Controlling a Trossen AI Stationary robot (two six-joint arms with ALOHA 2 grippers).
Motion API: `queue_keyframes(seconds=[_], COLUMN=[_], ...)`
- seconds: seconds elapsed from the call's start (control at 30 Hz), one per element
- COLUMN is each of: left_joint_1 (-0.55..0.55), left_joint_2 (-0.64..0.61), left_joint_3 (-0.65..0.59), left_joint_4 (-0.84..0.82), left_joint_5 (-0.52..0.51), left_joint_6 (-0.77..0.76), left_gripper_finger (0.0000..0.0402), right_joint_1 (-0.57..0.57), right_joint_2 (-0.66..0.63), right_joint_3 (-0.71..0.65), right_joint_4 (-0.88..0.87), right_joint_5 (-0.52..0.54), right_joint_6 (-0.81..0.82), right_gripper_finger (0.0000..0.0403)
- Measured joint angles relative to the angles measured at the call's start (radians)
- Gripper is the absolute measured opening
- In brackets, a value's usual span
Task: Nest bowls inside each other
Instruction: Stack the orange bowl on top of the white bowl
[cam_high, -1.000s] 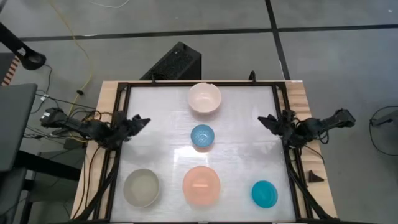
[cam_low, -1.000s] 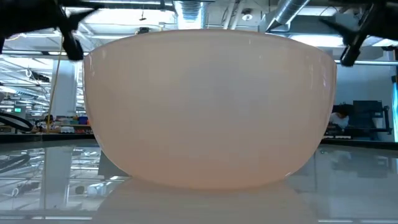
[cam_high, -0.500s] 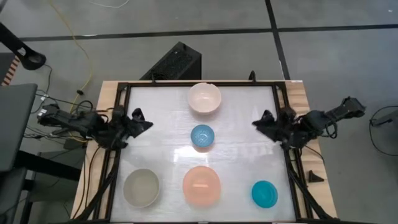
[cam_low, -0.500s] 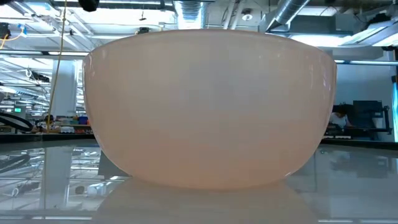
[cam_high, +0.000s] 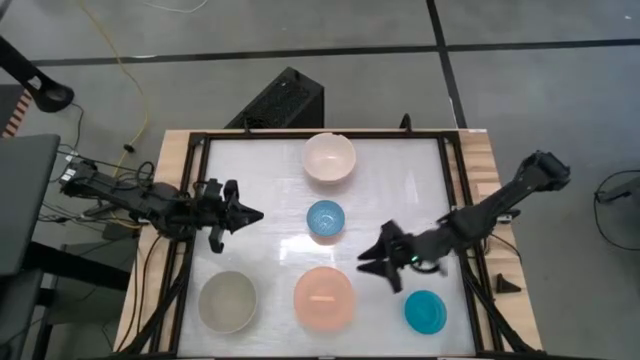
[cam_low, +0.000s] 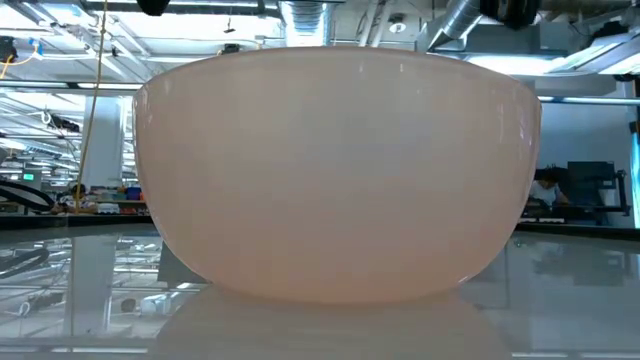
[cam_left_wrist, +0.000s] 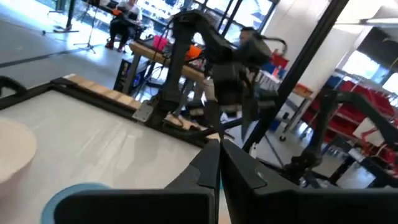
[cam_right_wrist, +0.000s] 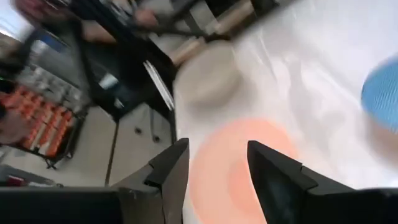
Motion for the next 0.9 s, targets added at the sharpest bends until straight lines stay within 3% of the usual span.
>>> queue_keyframes(seconds=[0.43, 0.9], left_joint_1=[0.0, 0.0], left_joint_2=[-0.008, -0.008], left_joint_3=[0.001, 0.001], left_joint_4=[-0.061, -0.075], left_joint_5=[0.018, 0.036], left_joint_6=[0.025, 0.024], left_gripper_finger=[0.0, 0.0], right_joint_1=[-0.055, -0.113], right_joint_2=[0.283, 0.458], right_joint_3=[0.025, 0.025], right_joint_4=[0.008, 0.03], right_joint_5=[-0.116, -0.277], right_joint_6=[0.24, 0.299], right_gripper_finger=[0.0224, 0.0223])
